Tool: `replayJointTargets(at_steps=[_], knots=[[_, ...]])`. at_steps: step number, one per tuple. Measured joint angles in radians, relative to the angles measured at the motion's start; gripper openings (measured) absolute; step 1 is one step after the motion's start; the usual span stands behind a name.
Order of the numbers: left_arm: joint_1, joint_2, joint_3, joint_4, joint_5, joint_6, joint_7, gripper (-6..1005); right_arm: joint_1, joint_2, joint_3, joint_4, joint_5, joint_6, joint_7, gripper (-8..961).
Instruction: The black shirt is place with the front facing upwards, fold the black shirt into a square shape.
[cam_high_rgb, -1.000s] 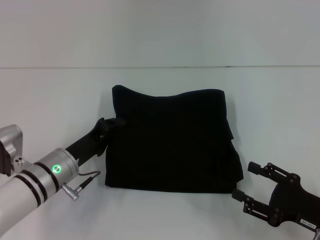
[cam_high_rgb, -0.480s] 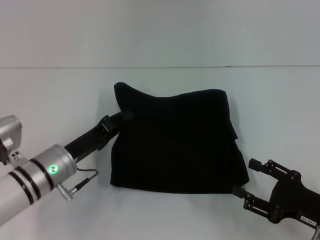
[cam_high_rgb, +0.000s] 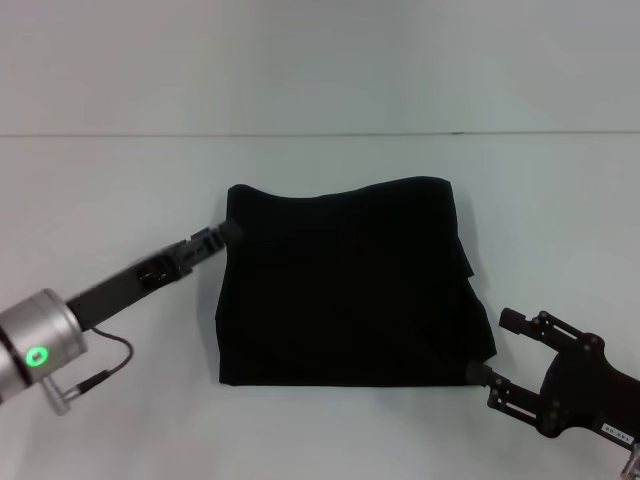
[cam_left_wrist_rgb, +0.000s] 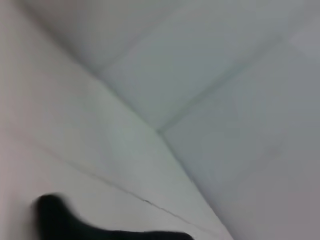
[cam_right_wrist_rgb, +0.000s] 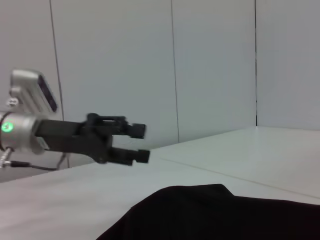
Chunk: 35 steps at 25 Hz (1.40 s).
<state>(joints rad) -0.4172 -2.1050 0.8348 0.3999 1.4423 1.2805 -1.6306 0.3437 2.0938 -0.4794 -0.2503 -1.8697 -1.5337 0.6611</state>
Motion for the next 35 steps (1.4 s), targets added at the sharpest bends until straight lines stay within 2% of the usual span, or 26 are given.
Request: replayJointTargets(at_steps=[3, 6, 12, 16, 22, 35], knots=[[0.034, 0.004, -0.006, 0.107, 0.121, 0.114, 0.124, 708, 0.002, 0.0, 0.003, 0.001, 0.0, -0.002, 0.0, 791], [0.076, -0.009, -0.009, 0.202, 0.258, 0.2, 0.278, 766, 0.001, 0.001, 0.004, 0.004, 0.0, 0.003, 0.0, 791], [0.153, -0.039, -0.028, 0.24, 0.38, 0.292, 0.514, 881, -0.003, 0.003, -0.001, 0.007, -0.002, 0.04, 0.0, 791], [0.184, -0.049, -0.047, 0.233, 0.396, 0.286, 0.558, 954, 0.0, 0.003, -0.004, 0.018, -0.006, 0.089, 0.0, 791], [0.19, -0.051, -0.064, 0.23, 0.407, 0.279, 0.558, 950, 0.004, 0.003, -0.007, 0.032, -0.007, 0.15, 0.0, 790], [0.182, -0.048, -0.071, 0.231, 0.42, 0.277, 0.559, 949, 0.003, 0.003, -0.012, 0.034, -0.009, 0.145, 0.0, 790]])
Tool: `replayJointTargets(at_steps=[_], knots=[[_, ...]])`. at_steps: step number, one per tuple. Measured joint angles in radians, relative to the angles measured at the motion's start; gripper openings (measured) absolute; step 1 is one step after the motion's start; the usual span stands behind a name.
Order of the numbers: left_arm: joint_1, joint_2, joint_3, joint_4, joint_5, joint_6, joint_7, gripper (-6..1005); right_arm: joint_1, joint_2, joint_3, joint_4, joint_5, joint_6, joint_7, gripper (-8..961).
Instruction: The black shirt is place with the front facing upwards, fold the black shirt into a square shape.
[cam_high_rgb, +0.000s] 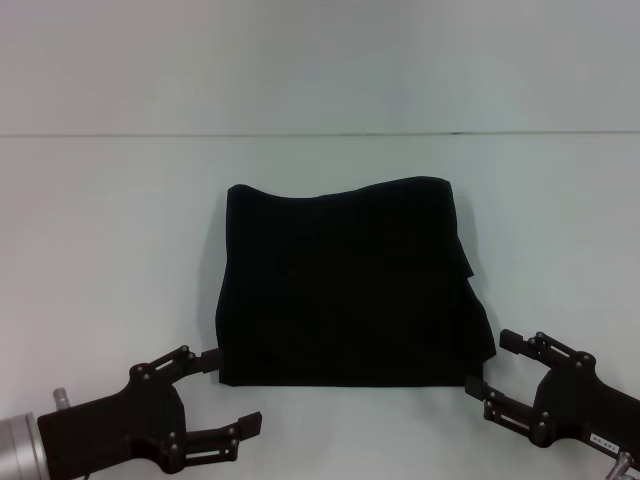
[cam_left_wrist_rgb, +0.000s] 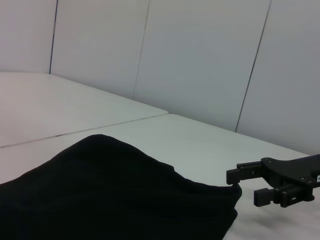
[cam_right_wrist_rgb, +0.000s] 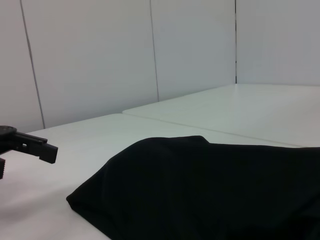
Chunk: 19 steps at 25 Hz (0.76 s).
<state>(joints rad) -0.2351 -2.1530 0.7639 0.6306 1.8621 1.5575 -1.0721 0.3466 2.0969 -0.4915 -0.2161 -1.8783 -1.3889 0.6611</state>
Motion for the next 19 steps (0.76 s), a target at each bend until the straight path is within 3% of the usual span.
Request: replayJointTargets(at_steps=[19], knots=[[-0.009, 0.004, -0.002, 0.0, 0.0, -0.004, 0.0, 949, 0.0, 0.0, -0.001, 0.0, -0.001, -0.007, 0.005, 790]])
